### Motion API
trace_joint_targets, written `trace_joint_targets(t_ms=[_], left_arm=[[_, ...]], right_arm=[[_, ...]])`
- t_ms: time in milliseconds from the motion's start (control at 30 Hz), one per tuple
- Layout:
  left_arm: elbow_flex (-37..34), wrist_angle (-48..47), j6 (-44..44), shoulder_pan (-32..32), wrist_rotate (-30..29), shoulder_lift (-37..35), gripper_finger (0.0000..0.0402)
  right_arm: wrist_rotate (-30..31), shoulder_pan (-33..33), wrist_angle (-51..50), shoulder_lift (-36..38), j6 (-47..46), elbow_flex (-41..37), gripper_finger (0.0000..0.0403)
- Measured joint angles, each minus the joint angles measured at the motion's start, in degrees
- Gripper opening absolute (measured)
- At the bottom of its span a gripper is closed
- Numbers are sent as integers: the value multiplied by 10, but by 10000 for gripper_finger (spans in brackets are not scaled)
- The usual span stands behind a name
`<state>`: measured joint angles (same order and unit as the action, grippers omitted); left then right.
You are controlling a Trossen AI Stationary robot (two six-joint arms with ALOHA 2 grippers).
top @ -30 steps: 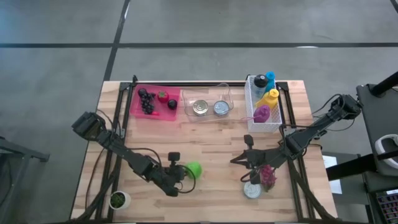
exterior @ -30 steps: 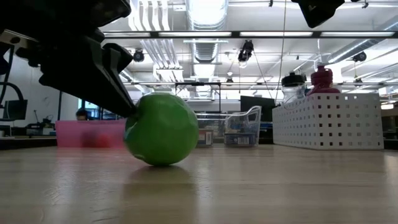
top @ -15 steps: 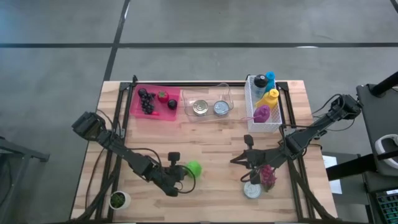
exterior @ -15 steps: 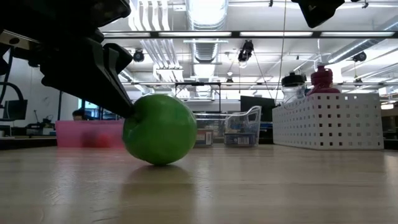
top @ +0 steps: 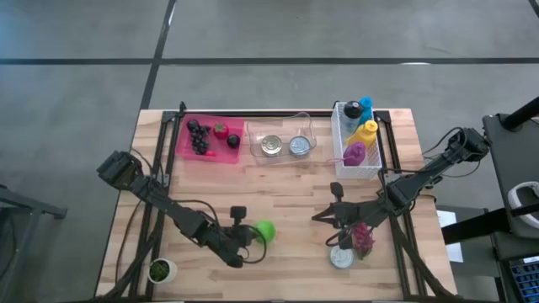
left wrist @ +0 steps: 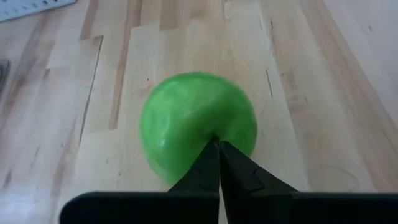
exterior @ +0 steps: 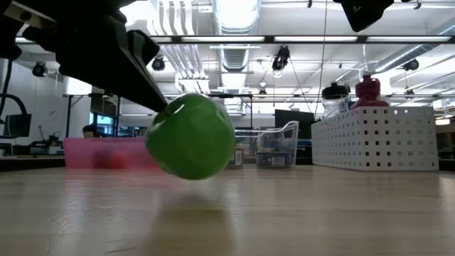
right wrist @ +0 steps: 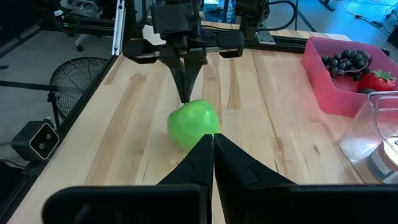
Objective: Pick & Place Food Item
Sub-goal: Put the green apple into the pink bin
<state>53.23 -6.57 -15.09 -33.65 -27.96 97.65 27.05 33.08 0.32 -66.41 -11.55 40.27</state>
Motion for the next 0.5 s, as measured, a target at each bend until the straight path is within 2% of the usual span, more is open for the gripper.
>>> trace_joint_targets(t_ms=[200, 333, 500], left_arm=[[27, -43, 3, 2, -11, -1, 0], [55, -99, 2, 5, -43, -4, 0], [82, -165, 1, 21, -46, -28, 0]], right_arm=[[0, 0, 0, 0, 0, 0, 8], [0, 0, 0, 0, 0, 0, 8], [0, 0, 0, 0, 0, 0, 8]])
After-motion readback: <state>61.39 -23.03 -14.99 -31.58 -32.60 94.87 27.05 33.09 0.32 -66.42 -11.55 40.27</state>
